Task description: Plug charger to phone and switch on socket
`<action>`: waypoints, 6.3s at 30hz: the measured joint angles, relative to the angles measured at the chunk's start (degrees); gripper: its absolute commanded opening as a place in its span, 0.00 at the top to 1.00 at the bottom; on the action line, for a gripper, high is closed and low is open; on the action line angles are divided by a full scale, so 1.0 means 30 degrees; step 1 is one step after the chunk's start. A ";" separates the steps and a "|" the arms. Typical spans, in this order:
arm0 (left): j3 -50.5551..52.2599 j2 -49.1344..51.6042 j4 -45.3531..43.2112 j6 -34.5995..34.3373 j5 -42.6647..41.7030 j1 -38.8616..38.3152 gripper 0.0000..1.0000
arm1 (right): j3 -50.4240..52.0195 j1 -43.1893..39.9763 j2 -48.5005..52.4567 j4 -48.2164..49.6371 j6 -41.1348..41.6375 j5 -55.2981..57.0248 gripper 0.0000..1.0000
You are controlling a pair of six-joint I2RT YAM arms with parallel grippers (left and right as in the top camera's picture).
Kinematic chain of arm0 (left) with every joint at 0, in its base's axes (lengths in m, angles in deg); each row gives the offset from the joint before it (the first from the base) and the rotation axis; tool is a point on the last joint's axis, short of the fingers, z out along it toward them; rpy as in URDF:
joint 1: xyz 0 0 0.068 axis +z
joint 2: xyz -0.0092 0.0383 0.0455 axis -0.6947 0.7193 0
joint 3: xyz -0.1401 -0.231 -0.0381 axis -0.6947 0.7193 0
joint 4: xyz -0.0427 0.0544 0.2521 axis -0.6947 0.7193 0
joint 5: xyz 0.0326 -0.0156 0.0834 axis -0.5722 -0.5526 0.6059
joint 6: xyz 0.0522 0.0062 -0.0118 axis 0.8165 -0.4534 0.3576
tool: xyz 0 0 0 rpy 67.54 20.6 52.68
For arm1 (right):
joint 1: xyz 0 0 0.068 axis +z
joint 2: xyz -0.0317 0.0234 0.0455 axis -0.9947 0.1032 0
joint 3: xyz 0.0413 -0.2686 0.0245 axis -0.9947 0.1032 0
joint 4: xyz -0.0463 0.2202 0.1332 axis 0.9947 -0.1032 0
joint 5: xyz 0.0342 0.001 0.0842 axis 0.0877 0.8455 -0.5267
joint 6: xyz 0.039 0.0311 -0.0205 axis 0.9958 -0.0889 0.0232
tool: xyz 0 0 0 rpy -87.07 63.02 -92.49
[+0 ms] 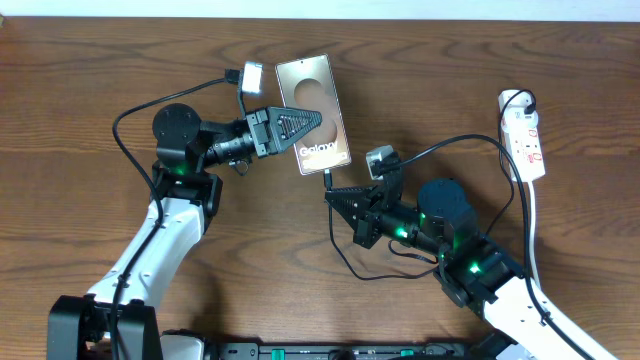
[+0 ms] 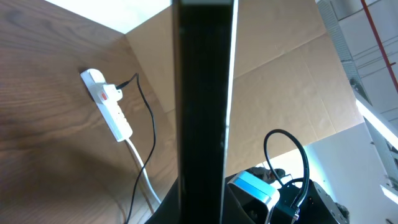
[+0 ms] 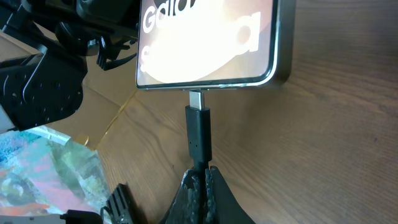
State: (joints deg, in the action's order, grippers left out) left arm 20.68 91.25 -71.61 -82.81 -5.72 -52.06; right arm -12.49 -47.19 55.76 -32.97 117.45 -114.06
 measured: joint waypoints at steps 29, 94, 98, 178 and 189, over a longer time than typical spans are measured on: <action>0.0000 0.0000 0.0066 0.0539 -0.0015 0.0000 0.92 | 0.0000 0.0000 0.0000 -0.0153 0.0058 -0.0386 0.99; 0.0000 0.0000 0.0634 0.1916 -0.1005 0.0546 0.93 | 0.0000 0.0000 0.0066 -0.0270 0.0058 -0.1027 0.99; -0.0007 0.0000 0.0634 0.1872 -0.0991 0.0517 0.93 | 0.0000 0.0000 0.0240 0.0015 0.0058 -0.1020 0.99; -0.0007 -0.0007 0.0590 0.1617 -0.0845 0.0408 0.92 | 0.0255 -0.0525 0.0801 0.2025 0.0335 -0.1275 0.89; -0.0007 0.0000 0.0641 0.1734 -0.1020 0.0321 0.92 | 0.0160 -0.0750 0.0801 0.0882 0.0168 -0.1486 0.76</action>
State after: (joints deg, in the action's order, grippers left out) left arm 20.66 91.25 -69.68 -77.61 -8.78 -51.09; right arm -12.01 -49.44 58.16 -30.33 117.95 -118.52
